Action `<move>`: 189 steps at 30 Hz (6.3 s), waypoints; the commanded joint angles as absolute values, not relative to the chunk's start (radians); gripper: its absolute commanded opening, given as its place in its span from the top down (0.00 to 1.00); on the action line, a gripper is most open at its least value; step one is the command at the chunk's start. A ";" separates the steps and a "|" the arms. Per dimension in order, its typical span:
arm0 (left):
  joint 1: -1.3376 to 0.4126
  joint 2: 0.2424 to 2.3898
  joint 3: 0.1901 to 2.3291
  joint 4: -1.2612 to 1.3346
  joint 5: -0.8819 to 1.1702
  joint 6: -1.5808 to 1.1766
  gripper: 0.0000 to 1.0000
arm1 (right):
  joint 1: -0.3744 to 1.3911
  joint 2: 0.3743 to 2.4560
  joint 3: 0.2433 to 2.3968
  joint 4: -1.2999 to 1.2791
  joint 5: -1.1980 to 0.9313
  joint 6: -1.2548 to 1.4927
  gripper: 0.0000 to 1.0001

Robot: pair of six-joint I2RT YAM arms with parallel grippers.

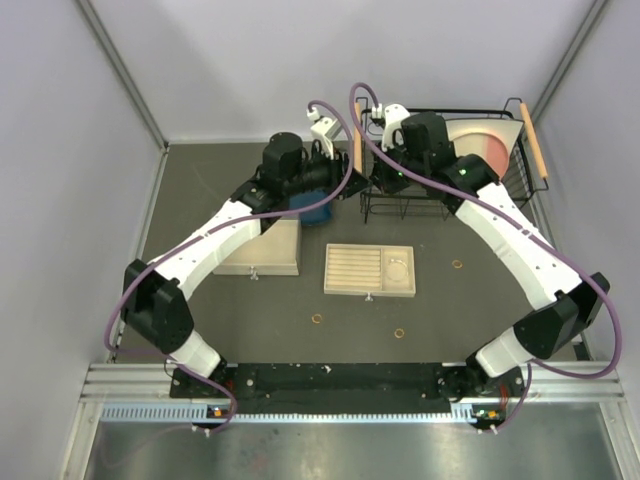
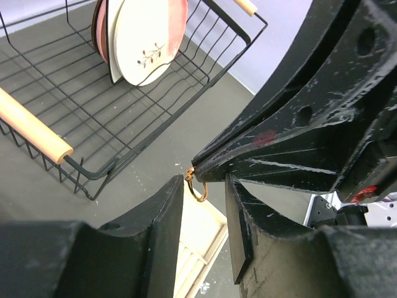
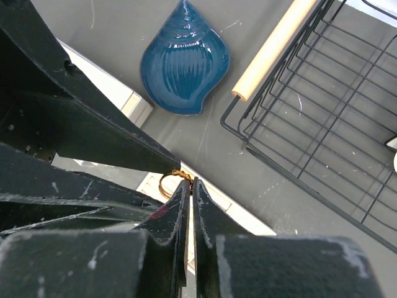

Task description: Organize the mixed jewelry

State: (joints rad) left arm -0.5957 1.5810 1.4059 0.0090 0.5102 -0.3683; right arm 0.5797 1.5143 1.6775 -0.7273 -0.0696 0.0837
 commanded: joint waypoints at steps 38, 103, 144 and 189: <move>-0.578 1.605 1.459 0.006 0.603 -0.365 1.00 | 0.589 1.336 1.629 -0.712 -0.147 0.005 0.59; -0.419 1.526 1.346 0.196 1.201 -0.374 0.42 | 0.506 1.316 1.623 -0.798 -0.552 -0.218 1.00; 0.241 1.301 1.101 0.025 1.275 -0.264 0.34 | 0.710 1.824 1.344 -0.519 -0.195 -0.838 1.00; 0.291 1.322 1.063 0.026 1.324 -0.256 0.36 | 0.765 1.948 1.388 -0.479 -0.204 -0.830 1.00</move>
